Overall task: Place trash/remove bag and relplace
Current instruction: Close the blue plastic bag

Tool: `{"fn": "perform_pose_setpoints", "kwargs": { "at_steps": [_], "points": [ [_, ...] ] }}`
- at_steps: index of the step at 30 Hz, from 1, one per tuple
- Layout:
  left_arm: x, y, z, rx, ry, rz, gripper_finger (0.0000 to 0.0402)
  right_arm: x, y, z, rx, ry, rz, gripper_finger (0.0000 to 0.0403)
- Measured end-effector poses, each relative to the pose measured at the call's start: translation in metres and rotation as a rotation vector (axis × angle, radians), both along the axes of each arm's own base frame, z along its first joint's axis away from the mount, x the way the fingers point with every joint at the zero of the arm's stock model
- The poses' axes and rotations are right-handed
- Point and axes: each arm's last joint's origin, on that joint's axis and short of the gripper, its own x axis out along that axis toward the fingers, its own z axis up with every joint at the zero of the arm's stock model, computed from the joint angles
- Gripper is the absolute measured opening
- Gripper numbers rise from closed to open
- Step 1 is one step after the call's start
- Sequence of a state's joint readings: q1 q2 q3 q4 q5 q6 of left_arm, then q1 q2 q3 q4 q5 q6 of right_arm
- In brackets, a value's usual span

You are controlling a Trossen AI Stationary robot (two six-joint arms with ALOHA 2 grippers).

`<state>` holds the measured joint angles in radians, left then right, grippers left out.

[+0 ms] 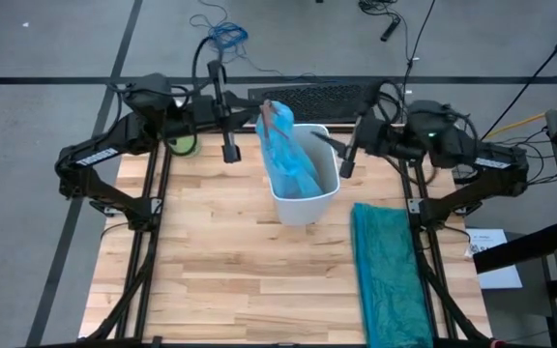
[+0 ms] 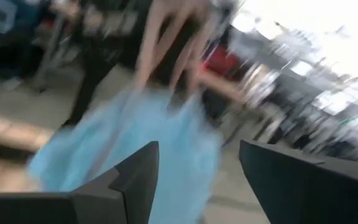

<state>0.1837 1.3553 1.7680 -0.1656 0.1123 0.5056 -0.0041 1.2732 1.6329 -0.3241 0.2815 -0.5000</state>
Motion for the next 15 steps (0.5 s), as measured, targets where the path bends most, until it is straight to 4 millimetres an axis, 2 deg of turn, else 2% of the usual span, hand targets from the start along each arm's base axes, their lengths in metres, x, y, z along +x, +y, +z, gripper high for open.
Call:
{"fn": "perform_pose_setpoints", "kwargs": {
  "at_steps": [3,8,15],
  "points": [
    [-0.006,-0.001,0.003,0.002,-0.014,-0.001,0.0,0.006,-0.006,-0.015,0.087,0.105,0.027,0.0221],
    [-0.01,-0.002,0.005,0.003,-0.015,-0.003,0.0,0.023,-0.017,-0.04,0.174,0.169,0.011,0.0233],
    [-0.011,-0.002,0.004,0.002,-0.009,-0.004,0.0,0.05,-0.019,-0.069,0.316,0.132,0.082,0.0255]
  ]
}}
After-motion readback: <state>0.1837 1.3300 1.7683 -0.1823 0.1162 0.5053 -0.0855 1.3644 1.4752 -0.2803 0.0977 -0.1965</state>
